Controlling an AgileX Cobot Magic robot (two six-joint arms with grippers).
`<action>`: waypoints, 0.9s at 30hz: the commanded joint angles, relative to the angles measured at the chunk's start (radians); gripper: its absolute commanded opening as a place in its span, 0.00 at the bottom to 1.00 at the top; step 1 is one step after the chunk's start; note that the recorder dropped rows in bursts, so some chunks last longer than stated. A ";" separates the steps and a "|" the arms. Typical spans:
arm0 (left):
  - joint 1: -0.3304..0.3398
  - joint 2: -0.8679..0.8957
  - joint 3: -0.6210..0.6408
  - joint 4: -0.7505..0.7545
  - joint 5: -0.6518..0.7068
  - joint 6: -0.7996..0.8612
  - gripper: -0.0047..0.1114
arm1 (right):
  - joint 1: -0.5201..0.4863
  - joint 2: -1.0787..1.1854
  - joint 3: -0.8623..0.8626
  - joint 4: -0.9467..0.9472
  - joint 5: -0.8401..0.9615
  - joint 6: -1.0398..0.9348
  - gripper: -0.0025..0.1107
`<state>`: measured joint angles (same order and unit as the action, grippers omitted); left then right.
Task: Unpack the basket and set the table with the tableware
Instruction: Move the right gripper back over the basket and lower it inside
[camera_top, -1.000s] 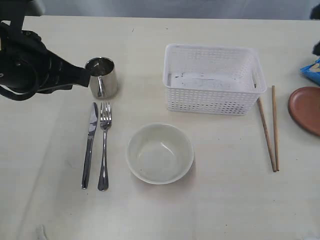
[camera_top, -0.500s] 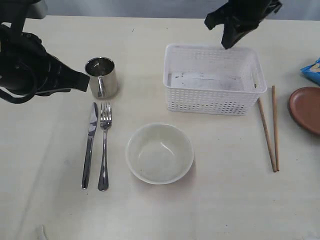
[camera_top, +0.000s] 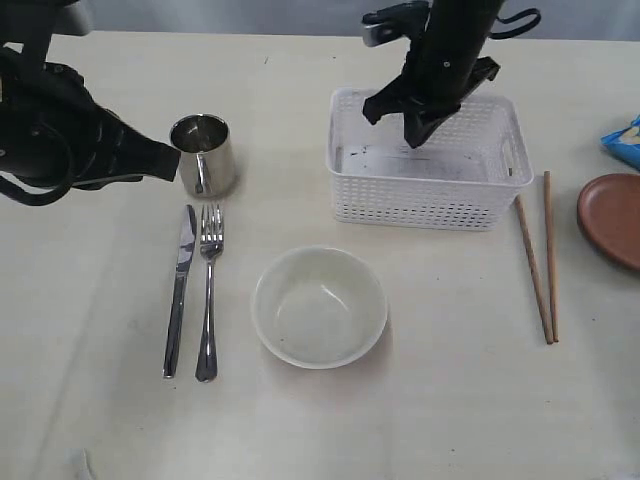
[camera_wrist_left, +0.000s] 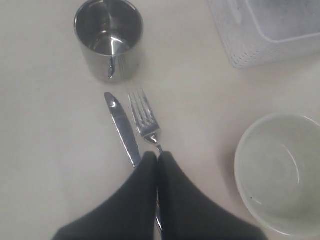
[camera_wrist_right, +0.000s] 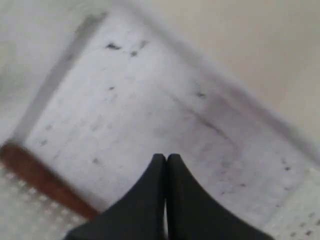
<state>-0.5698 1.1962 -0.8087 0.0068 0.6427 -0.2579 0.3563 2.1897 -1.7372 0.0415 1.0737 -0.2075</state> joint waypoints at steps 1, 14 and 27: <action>0.000 -0.009 -0.001 -0.007 -0.008 0.004 0.04 | -0.007 0.003 -0.007 -0.222 -0.046 0.276 0.02; 0.000 -0.009 -0.001 -0.007 -0.012 0.007 0.04 | -0.007 -0.029 -0.007 -0.094 0.125 0.053 0.02; 0.000 -0.009 -0.001 -0.007 -0.008 0.007 0.04 | 0.099 -0.021 -0.007 -0.042 0.045 -0.302 0.02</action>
<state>-0.5698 1.1962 -0.8087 0.0068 0.6357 -0.2528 0.4467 2.1581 -1.7396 0.0234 1.1129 -0.4245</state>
